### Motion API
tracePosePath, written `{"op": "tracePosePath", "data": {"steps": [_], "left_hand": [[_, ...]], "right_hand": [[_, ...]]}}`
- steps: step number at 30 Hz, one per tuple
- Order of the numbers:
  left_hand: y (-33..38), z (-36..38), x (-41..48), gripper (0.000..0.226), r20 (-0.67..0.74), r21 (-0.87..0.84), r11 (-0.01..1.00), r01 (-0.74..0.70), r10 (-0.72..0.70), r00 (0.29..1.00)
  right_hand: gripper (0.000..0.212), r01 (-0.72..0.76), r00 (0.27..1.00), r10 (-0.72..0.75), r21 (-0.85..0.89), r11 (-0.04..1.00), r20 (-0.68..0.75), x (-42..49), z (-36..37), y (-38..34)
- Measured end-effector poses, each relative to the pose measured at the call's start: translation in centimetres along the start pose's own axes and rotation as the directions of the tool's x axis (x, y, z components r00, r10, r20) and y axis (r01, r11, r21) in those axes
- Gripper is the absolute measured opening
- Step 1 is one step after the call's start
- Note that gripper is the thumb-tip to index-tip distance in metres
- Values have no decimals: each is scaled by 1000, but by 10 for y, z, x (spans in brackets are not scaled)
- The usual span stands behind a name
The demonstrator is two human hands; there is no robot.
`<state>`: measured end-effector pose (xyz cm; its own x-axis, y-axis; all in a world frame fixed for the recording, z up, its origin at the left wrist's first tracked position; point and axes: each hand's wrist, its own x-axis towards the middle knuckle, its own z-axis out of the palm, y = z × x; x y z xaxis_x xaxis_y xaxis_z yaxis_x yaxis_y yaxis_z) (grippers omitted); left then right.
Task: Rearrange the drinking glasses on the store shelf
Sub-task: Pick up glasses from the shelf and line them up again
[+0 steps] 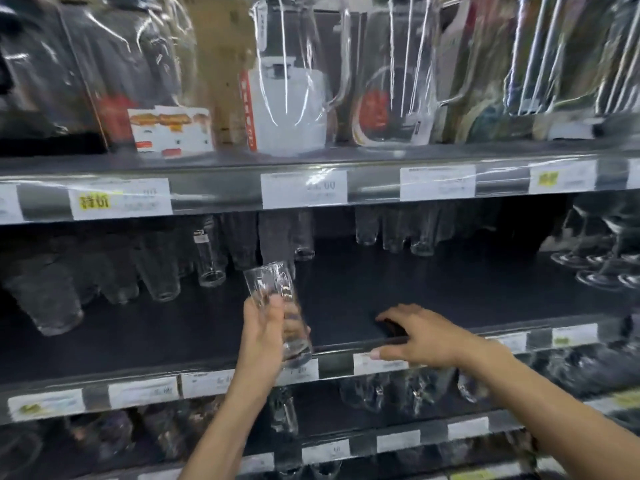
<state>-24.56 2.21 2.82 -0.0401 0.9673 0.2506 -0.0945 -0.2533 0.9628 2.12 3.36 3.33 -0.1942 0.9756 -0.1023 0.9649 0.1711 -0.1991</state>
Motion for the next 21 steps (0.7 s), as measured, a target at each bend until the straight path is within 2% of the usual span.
{"op": "tracePosePath", "data": {"steps": [2, 6, 12, 21], "left_hand": [[1, 14, 1, 32, -4, 35, 999, 2, -2, 1000], [2, 31, 4, 67, 12, 125, 992, 25, -26, 1000], [-1, 50, 12, 48, 31, 173, 984, 46, -52, 998], [-18, 68, 31, 62, 1, 202, 975, 94, -97, 995]], "right_hand": [[98, 30, 1000, -30, -61, 998, 0, 5, 2, 13], [94, 109, 993, -116, -173, 979, -30, 12, 8, 34], [92, 123, 988, -139, -192, 974, -72, 10, 17, 42], [93, 131, 983, -152, -194, 972, -101, 10, 20, 43]]}}
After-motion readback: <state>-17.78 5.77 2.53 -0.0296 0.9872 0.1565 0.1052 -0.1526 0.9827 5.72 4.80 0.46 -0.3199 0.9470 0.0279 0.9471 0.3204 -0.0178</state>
